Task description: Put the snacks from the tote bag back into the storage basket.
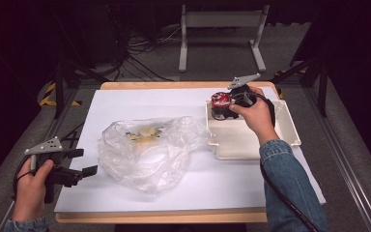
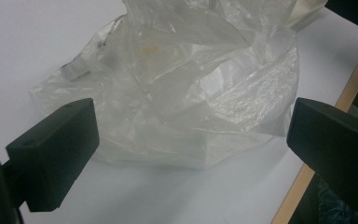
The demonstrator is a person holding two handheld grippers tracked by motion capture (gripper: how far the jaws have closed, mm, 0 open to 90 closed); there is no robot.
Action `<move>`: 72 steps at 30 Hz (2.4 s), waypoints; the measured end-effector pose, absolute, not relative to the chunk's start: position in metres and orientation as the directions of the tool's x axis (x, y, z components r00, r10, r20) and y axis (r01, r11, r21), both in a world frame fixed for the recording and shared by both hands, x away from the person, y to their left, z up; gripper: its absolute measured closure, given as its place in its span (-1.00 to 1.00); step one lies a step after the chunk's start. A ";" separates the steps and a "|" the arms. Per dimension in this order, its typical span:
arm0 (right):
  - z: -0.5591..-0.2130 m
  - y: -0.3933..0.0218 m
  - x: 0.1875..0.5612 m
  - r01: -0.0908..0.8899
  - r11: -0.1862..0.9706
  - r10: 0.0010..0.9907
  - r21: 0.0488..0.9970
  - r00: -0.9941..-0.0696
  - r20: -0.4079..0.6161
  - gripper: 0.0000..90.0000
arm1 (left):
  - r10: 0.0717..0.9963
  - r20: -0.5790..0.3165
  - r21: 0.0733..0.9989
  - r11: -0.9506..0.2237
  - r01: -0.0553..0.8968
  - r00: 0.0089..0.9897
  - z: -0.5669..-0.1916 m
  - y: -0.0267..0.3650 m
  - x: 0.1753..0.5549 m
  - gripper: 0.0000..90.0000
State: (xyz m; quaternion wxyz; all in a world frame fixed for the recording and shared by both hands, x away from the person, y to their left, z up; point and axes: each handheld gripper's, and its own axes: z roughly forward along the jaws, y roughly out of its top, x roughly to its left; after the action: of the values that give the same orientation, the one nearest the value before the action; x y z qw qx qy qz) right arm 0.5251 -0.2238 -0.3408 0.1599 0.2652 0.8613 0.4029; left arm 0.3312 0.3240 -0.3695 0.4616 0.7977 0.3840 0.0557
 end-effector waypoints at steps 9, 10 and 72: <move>-0.361 -0.224 0.530 0.327 0.550 0.568 0.769 -0.821 -0.057 -0.54 | 0.660 -0.264 0.778 -0.285 0.560 0.703 -0.371 0.322 0.334 -0.93; -0.361 -0.224 0.530 0.327 0.550 0.568 0.769 -0.821 -0.057 -0.54 | 0.660 -0.264 0.778 -0.285 0.560 0.703 -0.371 0.322 0.334 -0.93; -0.407 -0.224 0.534 0.430 0.529 0.590 0.732 -0.806 0.047 -0.84 | 0.669 -0.294 0.782 -0.242 0.574 0.683 -0.376 0.328 0.342 -0.93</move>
State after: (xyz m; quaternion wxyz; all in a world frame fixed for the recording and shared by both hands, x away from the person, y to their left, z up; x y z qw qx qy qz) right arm 0.5335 -0.2239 -0.4070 0.1036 0.2934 0.8683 0.3863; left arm 0.3425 0.3282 -0.3762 0.4718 0.7865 0.3952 0.0502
